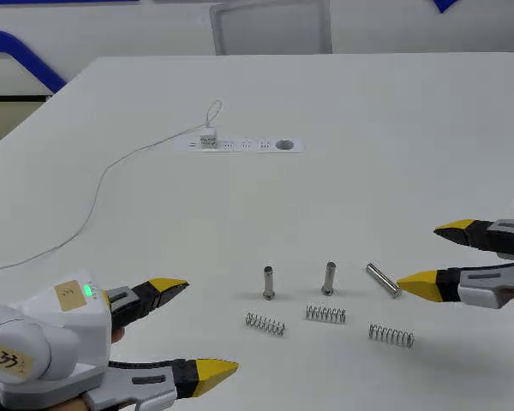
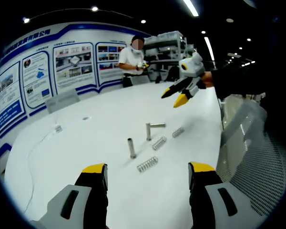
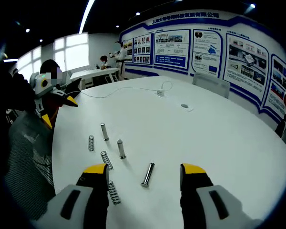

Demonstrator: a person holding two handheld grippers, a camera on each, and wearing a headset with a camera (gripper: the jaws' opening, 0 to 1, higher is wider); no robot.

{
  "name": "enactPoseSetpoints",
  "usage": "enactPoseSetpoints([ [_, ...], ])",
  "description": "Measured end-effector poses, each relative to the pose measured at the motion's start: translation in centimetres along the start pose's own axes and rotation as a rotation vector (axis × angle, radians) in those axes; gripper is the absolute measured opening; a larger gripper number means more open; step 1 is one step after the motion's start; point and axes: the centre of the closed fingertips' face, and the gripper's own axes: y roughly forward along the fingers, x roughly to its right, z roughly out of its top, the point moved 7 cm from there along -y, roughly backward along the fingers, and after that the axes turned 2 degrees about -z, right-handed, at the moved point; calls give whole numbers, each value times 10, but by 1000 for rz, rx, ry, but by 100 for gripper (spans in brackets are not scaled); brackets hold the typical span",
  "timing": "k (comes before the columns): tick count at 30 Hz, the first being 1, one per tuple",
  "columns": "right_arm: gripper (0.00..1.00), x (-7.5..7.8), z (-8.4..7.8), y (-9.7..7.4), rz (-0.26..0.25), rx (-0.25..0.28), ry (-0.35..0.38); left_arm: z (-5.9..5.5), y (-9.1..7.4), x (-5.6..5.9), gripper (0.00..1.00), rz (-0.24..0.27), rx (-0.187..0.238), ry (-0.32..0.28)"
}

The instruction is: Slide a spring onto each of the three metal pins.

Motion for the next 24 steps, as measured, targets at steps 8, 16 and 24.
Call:
enactPoseSetpoints([
  [8,50,4,0,22,-21,-118,4,-1,1,0,70,1,-4,-1],
  [16,37,4,-1,40,-27,-199,30,0,0,0,70,8,1,-5],
  [24,29,7,-4,58,-48,-271,44,0,1,1,69,7,0,-3],
])
